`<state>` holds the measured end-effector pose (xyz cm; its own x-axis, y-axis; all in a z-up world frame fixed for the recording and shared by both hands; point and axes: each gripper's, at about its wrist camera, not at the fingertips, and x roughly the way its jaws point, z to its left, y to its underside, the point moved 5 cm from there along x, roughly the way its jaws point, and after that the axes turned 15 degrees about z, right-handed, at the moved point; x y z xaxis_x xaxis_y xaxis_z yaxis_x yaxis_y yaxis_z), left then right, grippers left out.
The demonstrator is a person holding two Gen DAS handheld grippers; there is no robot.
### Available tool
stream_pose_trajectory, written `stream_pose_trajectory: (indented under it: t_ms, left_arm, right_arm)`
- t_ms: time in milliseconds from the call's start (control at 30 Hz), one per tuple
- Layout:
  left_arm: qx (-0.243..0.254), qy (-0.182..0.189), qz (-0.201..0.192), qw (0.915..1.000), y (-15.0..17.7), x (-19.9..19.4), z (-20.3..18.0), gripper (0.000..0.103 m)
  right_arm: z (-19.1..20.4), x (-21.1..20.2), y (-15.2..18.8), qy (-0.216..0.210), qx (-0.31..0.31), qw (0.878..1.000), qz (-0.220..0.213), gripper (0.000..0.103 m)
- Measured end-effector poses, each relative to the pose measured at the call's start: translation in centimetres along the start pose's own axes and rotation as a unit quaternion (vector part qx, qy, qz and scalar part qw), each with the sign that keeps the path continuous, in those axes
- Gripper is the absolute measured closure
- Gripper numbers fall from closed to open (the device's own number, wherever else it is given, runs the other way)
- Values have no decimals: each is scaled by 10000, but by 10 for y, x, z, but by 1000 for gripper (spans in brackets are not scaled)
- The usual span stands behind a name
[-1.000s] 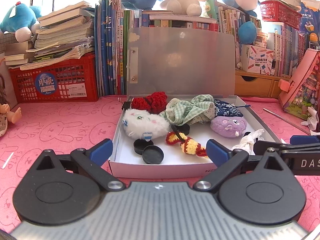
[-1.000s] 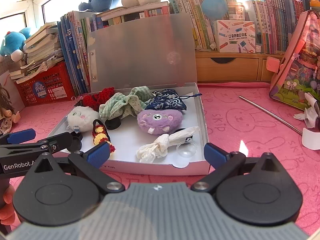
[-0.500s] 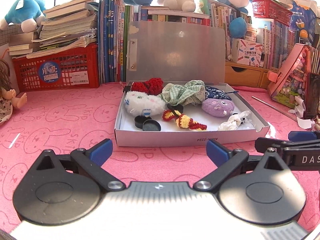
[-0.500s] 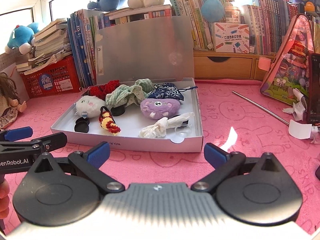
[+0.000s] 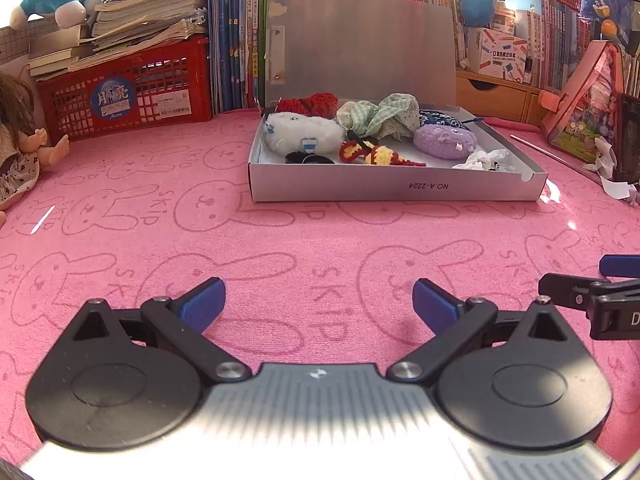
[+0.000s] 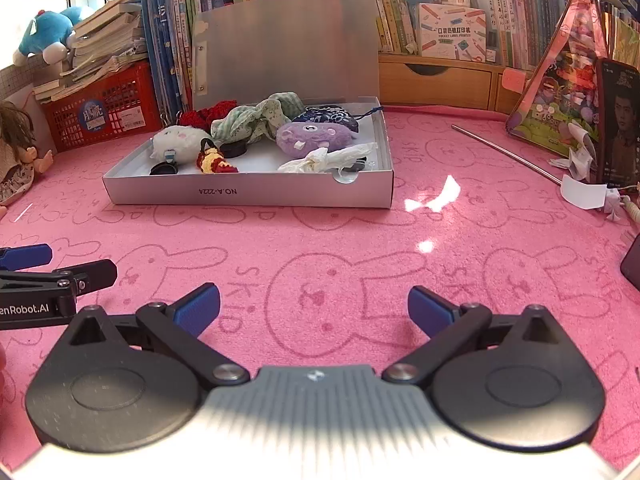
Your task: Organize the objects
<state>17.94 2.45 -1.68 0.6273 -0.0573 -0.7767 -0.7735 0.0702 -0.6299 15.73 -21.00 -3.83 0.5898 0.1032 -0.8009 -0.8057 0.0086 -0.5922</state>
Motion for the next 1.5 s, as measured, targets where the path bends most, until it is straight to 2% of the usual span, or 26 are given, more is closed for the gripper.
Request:
stream_pose_trajectory:
  t_ms: [467,1500]
  left_arm:
    - [11,-75,123,9999,9,2,-3,0]
    - [1,-69,126,9999,8,3,-3,0]
  right_arm:
    - [10,-3,18,332,-223,9992,-82,0]
    - [9,-3,19,320,-211,9992,-93,0]
